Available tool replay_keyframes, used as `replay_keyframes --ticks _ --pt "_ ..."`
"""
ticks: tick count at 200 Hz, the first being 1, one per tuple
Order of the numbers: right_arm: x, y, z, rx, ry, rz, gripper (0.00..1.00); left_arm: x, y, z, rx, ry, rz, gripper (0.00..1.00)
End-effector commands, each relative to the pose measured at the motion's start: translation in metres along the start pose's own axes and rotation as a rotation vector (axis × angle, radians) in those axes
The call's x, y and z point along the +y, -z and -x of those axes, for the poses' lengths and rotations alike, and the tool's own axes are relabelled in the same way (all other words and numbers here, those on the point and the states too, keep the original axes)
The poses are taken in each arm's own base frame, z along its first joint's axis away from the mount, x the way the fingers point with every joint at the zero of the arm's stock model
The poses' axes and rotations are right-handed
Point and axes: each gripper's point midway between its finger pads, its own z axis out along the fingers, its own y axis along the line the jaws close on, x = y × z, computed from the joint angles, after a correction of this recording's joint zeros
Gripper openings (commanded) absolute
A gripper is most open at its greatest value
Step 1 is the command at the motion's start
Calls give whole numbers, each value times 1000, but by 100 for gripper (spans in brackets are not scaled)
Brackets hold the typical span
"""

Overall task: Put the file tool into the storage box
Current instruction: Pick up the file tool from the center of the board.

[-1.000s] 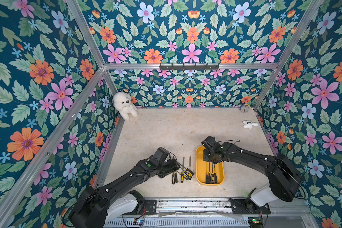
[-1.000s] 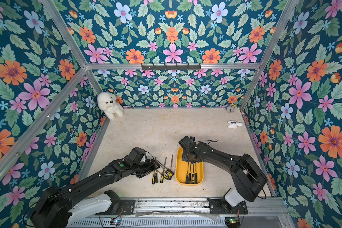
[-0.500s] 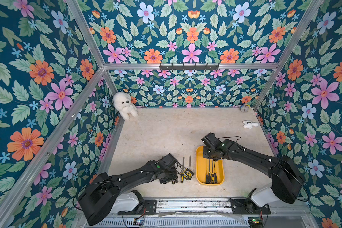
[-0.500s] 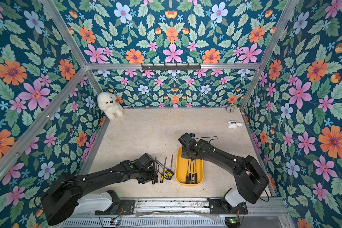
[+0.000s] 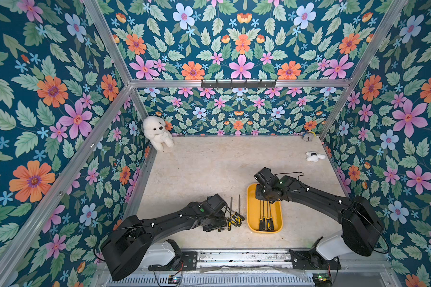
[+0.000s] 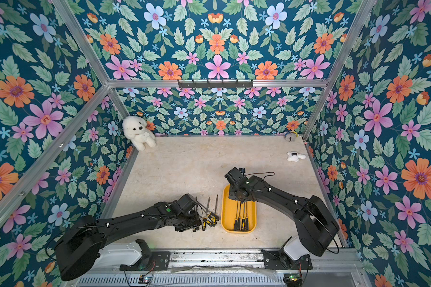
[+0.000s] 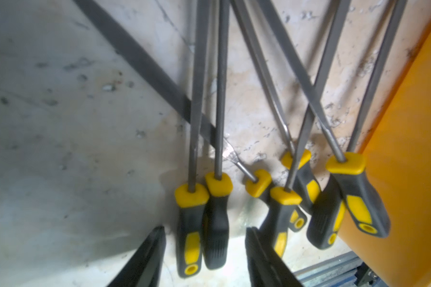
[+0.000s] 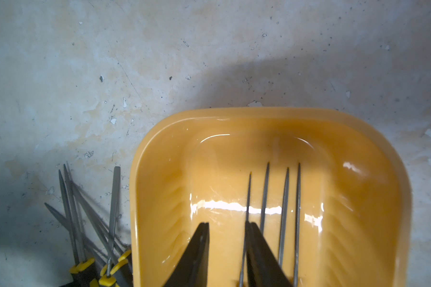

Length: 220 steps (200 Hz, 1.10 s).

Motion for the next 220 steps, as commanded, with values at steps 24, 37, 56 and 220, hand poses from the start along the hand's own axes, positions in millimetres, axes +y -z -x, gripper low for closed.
replay_keyframes --ticks 24,37,56,220 --pt "3 -2 0 5 8 9 30 12 16 1 -41 31 41 62" --pt "3 -3 -1 9 8 10 30 13 19 1 -46 30 45 59" --pt "3 -5 -2 15 8 11 30 19 16 -2 -26 28 73 47" --pt "5 -7 -2 18 25 12 30 30 -11 -5 46 1 182 26"
